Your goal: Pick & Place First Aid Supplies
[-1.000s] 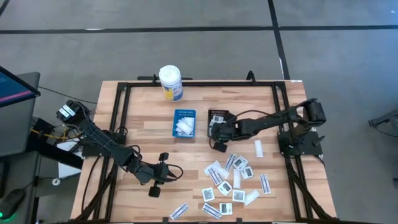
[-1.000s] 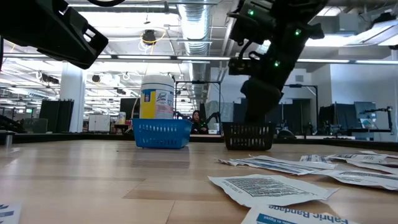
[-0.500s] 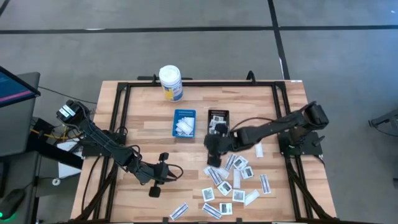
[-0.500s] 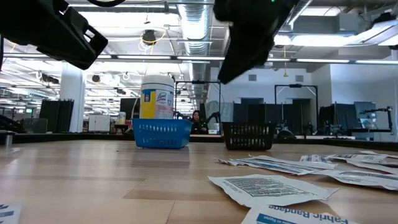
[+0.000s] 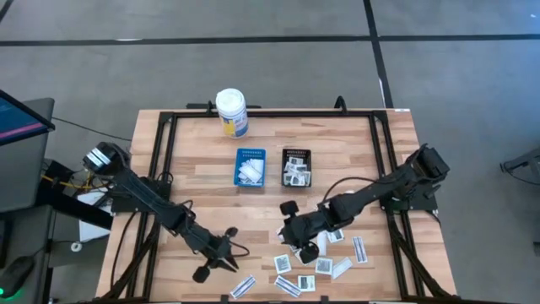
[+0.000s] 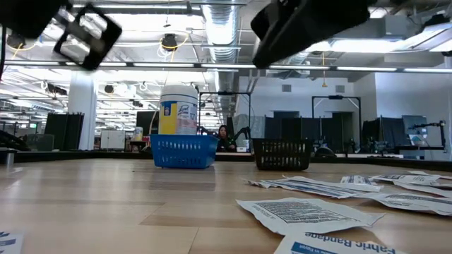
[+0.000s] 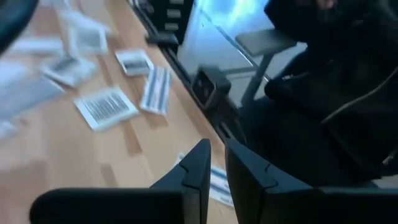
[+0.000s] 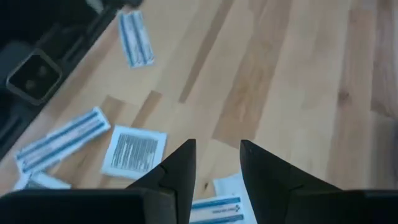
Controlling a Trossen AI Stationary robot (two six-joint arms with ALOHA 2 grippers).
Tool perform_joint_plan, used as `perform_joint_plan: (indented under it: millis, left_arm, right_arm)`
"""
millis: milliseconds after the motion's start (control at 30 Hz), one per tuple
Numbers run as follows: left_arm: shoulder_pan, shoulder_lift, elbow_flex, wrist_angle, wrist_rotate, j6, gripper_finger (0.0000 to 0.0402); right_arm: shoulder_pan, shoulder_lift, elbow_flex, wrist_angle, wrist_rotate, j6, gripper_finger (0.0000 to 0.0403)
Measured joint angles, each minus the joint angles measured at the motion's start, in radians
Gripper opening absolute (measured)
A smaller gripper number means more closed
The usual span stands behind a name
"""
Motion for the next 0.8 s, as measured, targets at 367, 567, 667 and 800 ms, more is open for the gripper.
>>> perform_joint_plan:
  millis: [367,567,667,800]
  left_arm:
    - [-0.020,0.284,0.040,0.205,0.169,-0.071,0.0049]
    - [-0.018,0.418,0.098,0.202,0.177,-0.071,0.0049]
    - [-0.007,0.443,0.115,0.214,0.181,-0.092,0.0049]
    - [0.004,0.445,0.116,0.212,0.168,-0.100,0.0049]
  right_arm:
    - [-0.027,0.000,-0.001,-0.010,0.005,0.049,0.0118]
    - [-0.027,0.000,-0.001,-0.017,0.001,0.040,0.0118]
    - [-0.029,0.000,-0.001,-0.018,0.000,0.033,0.0118]
    - [-0.037,0.000,-0.001,-0.021,0.001,0.030,0.0118]
